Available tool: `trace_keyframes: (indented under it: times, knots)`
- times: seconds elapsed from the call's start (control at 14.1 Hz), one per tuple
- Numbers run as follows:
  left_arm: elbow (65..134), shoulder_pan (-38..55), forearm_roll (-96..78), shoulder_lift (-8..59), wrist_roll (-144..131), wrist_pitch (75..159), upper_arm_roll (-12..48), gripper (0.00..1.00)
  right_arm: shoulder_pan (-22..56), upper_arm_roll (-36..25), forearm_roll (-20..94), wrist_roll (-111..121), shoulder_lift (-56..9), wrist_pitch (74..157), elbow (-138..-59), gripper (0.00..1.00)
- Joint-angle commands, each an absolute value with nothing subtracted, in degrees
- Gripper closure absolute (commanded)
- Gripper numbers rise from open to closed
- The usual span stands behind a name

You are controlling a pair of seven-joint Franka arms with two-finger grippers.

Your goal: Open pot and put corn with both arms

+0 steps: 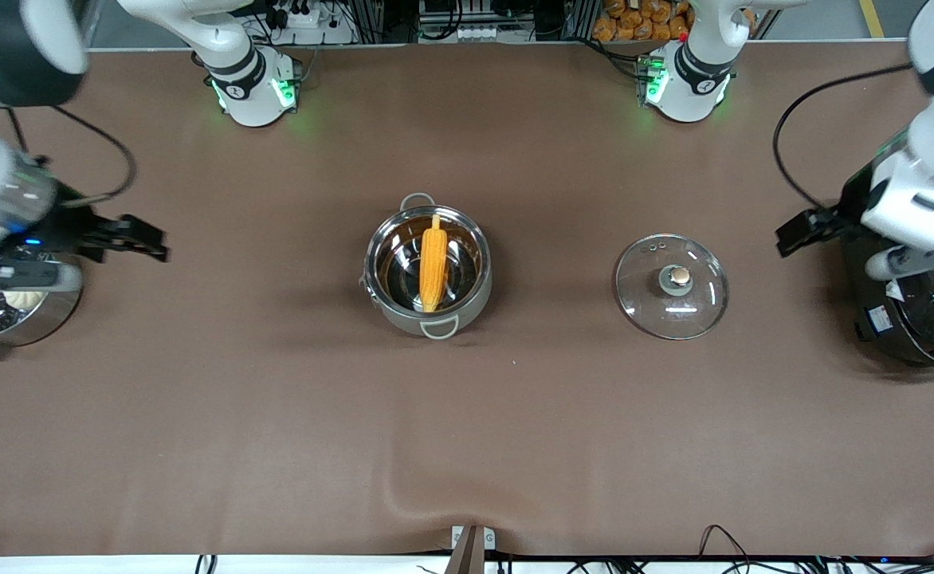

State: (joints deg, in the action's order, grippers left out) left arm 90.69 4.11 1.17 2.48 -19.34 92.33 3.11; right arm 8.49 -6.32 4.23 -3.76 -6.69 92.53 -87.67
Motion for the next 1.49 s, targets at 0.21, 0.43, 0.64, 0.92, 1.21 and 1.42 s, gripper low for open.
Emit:
trace_keyframes:
  times: [0.21, 0.43, 0.64, 0.92, 1.21, 1.42]
  knots:
    - [87.01, 2.72, -0.26, 0.79, -17.67, 85.43, 3.86, 0.0, 8.96, -12.82, 3.17, 7.9, -3.17, 92.37, -91.05, 0.0]
    - [87.63, 3.08, -0.44, 0.18, -15.39, 84.64, 3.96, 0.0, 9.05, -13.71, 0.18, 7.91, -1.76, 92.03, -88.78, 0.0]
    - [87.98, 2.64, -0.53, 0.09, -14.42, 84.73, 5.01, 0.0, 8.79, -14.33, 0.96, 8.0, -1.85, 90.44, -87.1, 0.0]
    - [88.07, 2.11, -0.44, 0.0, -10.3, 84.73, 5.01, 0.0, 8.79, -14.33, 1.06, 7.91, -0.53, 87.12, -87.1, 0.0]
    - [87.8, 0.79, 0.0, 0.0, -6.95, 83.07, 4.83, 0.0, 9.4, -13.98, 1.14, 7.12, -0.35, 80.35, -85.44, 0.0]
    - [87.45, 0.79, 0.44, 0.09, -7.12, 82.71, 4.75, 0.0, 10.37, -13.89, 1.32, 3.0, -0.35, 77.53, -84.2, 0.0]
